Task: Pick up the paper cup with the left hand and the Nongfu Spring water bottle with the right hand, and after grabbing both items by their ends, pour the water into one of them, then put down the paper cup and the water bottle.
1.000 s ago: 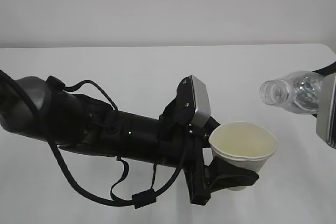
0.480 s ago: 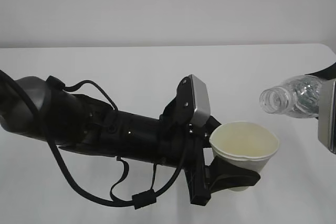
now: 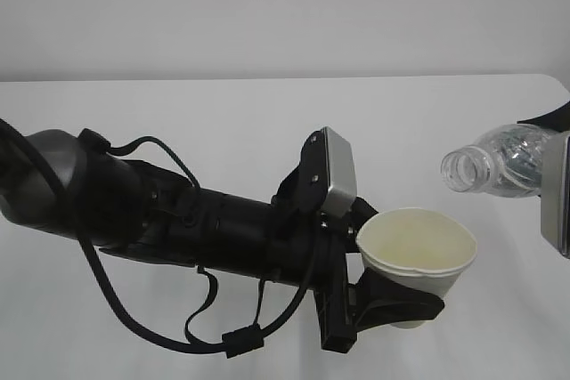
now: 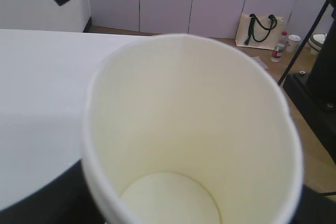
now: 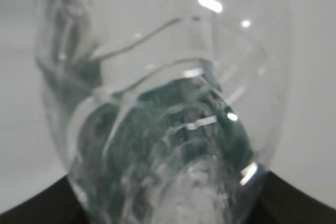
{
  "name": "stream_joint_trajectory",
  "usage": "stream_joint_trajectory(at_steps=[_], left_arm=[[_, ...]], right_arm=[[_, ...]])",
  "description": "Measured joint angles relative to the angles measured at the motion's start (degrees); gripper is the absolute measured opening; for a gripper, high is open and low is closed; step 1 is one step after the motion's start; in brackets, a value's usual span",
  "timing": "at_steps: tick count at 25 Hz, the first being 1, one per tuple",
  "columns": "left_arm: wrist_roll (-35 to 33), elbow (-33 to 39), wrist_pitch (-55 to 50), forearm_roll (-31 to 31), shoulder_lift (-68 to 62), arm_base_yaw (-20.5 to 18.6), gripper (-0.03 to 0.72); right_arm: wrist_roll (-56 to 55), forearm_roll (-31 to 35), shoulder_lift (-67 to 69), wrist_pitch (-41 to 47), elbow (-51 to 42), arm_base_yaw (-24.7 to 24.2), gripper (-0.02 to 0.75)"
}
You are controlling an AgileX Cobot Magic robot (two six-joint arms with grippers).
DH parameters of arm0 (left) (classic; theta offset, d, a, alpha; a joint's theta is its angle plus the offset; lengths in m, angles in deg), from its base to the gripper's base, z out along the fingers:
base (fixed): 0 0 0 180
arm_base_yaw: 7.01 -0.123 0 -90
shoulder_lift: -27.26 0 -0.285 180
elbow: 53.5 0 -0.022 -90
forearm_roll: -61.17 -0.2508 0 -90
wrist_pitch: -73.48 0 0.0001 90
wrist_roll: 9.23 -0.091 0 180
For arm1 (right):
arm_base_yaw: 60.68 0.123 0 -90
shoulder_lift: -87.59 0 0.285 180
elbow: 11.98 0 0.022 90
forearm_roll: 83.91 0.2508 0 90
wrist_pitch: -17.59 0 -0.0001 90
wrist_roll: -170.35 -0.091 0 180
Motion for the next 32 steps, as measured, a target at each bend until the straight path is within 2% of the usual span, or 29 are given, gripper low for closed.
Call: stream_joint_trajectory(at_steps=[17,32], left_arm=[[0.0,0.0,0.2,-0.1,0.0,0.0,0.476],[0.0,0.0,1.6,-0.6,0.0,0.0,0.476]], right_arm=[[0.0,-1.6,0.0,0.1,0.0,0.0,0.417],[0.0,-5.4,0.0,1.0,0.0,0.0,0.417]])
